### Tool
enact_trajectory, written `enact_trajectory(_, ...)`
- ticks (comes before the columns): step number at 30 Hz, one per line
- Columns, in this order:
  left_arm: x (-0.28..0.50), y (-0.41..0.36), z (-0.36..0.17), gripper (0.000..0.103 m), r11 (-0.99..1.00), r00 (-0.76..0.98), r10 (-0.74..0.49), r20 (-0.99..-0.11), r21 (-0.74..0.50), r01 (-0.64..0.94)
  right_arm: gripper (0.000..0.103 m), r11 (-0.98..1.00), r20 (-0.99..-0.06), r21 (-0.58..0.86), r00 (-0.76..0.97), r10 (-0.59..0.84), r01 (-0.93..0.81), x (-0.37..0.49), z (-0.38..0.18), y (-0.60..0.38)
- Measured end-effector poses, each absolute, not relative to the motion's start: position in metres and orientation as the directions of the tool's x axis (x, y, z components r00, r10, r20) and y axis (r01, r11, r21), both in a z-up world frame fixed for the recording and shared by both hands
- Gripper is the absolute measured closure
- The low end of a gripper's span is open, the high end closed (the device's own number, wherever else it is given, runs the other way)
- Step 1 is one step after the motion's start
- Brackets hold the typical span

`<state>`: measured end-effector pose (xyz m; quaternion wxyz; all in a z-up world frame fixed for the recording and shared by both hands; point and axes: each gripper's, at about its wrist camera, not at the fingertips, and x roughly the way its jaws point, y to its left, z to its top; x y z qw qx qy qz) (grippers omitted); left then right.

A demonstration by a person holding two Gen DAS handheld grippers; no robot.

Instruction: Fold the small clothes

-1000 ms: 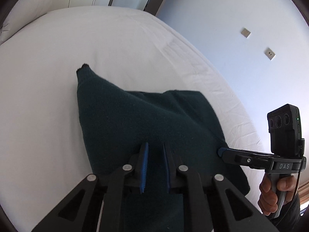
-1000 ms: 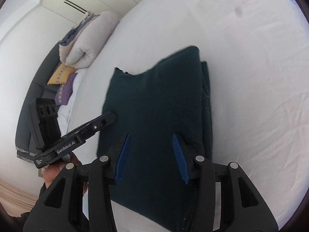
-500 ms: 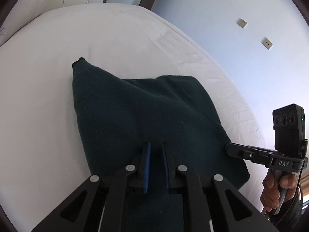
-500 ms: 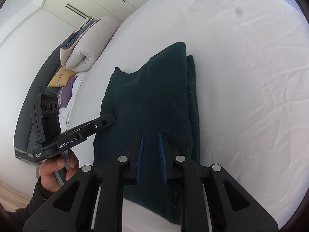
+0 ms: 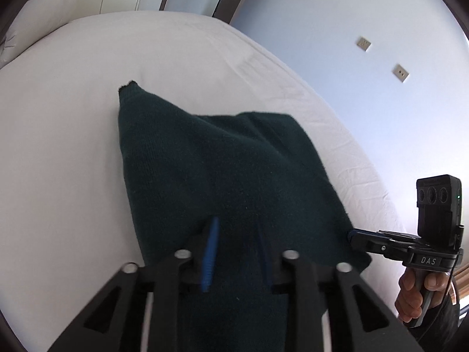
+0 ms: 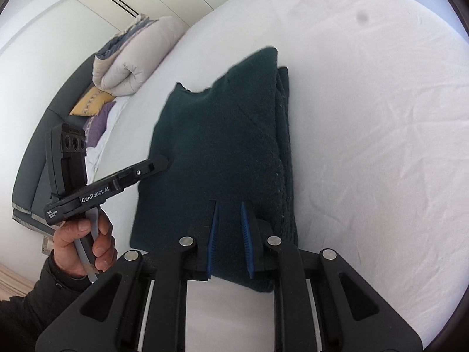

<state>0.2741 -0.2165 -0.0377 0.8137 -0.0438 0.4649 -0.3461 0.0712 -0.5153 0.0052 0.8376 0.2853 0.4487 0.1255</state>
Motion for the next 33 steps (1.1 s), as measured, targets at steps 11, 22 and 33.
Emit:
enact_trajectory(11, 0.298, -0.179, -0.069, 0.036, 0.774, 0.253, -0.618, -0.744, -0.522, 0.358, 0.038, 0.706, -0.660, 0.679, 0.590, 0.466, 0.202, 0.126, -0.005, -0.563)
enact_trajectory(22, 0.308, -0.188, -0.087, 0.029, 0.787, 0.160, -0.599, -0.785, -0.538, 0.303, 0.043, 0.736, -0.738, 0.636, 0.460, 0.493, 0.232, 0.180, -0.040, -0.553)
enact_trajectory(33, 0.292, -0.209, -0.070, 0.050, 0.854, 0.219, -0.458, -0.861, -0.359, 0.376, 0.075, 0.907, -0.872, 0.373, 0.409, 0.271, 0.194, 0.202, -0.026, -0.500)
